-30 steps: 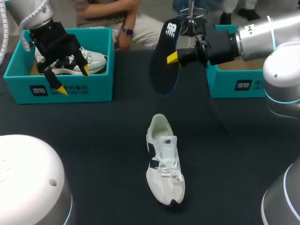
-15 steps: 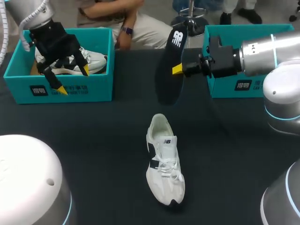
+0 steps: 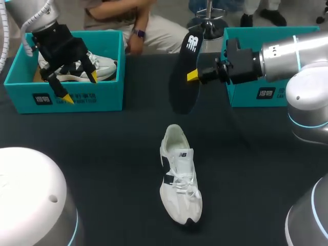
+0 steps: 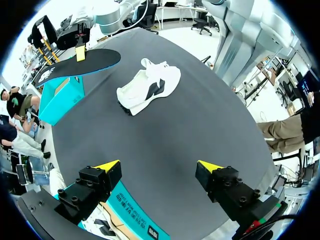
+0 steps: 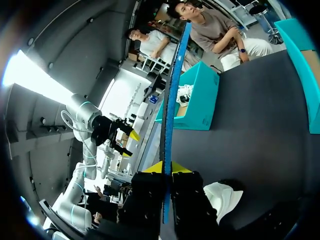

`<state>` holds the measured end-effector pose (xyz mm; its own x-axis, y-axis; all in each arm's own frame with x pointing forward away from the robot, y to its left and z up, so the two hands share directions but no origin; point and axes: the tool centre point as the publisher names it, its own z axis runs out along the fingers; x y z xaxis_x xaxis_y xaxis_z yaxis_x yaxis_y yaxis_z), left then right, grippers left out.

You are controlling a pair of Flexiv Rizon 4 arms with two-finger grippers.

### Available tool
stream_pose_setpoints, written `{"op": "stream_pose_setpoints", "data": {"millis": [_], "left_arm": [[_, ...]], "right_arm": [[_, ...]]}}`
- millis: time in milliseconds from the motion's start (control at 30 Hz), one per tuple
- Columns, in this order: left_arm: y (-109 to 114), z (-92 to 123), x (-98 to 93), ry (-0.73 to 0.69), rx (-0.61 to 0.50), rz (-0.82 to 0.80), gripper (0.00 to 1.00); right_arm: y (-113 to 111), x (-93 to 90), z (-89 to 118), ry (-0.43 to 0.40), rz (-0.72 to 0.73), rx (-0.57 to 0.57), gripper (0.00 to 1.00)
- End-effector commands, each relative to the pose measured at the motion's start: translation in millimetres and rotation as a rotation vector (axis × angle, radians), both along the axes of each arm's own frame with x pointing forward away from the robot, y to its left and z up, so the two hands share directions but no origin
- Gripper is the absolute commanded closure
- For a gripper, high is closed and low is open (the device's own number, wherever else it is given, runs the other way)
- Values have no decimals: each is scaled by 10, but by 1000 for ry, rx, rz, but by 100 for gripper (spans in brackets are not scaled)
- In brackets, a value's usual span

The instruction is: Take the shoe out of the shoebox, open the shoe tongue, remove and reinsert the insole, then place the shoe into the shoebox

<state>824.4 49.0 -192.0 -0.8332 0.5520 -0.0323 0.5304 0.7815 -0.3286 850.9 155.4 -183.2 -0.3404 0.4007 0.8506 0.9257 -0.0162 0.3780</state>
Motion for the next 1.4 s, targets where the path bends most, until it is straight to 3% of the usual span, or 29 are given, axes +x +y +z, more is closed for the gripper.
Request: {"op": "stream_pose_setpoints", "data": {"millis": [33, 233, 867, 1400], "left_arm": [[-2, 2, 7, 1, 3, -1, 0], [-2, 2, 7, 1, 3, -1, 0], [-2, 2, 7, 1, 3, -1, 0], [-2, 2, 7, 1, 3, -1, 0]], "right_arm": [[8, 3, -5, 0, -1, -1, 100], [8, 3, -5, 0, -1, -1, 100], [393, -42, -375, -143, 16, 72, 100], [429, -127, -756, -235, 50, 71, 100]]}}
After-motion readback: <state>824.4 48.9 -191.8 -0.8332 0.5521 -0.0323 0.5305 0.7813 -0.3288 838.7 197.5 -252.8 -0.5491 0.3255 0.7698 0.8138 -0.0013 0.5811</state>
